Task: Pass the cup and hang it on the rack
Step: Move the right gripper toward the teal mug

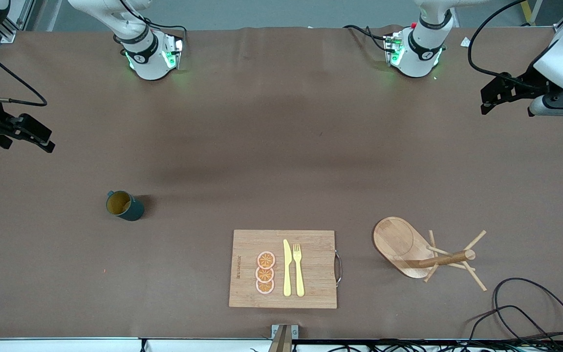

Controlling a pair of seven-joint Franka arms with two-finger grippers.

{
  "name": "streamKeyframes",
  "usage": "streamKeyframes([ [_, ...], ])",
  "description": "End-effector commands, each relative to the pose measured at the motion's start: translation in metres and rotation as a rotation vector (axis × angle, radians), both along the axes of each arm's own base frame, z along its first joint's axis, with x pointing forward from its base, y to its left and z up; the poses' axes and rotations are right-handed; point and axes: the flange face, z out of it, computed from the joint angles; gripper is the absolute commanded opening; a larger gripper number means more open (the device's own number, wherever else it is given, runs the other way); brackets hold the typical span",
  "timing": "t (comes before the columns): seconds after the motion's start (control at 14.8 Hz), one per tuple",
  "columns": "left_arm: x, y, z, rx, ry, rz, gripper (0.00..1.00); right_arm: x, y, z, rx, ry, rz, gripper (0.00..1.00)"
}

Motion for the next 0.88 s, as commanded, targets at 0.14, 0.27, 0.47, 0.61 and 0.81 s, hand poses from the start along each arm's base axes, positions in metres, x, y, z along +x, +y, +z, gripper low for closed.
streamKeyframes([
  [0.14, 0.005, 0.0, 0.007, -0.011, -0.014, -0.001, 1.0, -0.008, -0.009, 0.001, 0.016, 0.003, -0.027, 1.0],
  [0.27, 0.006, 0.002, 0.007, -0.01, -0.013, 0.003, 1.0, -0.006, -0.01, 0.01, 0.019, -0.015, -0.019, 1.0],
  [0.47, 0.007, 0.003, 0.005, 0.018, -0.014, 0.005, 1.0, 0.002, -0.008, -0.003, 0.017, 0.006, -0.013, 1.0],
  [0.61, 0.008, 0.004, 0.003, 0.018, -0.009, 0.006, 1.0, 0.023, -0.005, -0.041, 0.013, 0.056, -0.008, 1.0],
  [0.81, 0.007, 0.005, 0.002, 0.019, -0.003, 0.001, 1.0, 0.063, 0.002, -0.124, 0.014, 0.115, -0.005, 0.96],
])
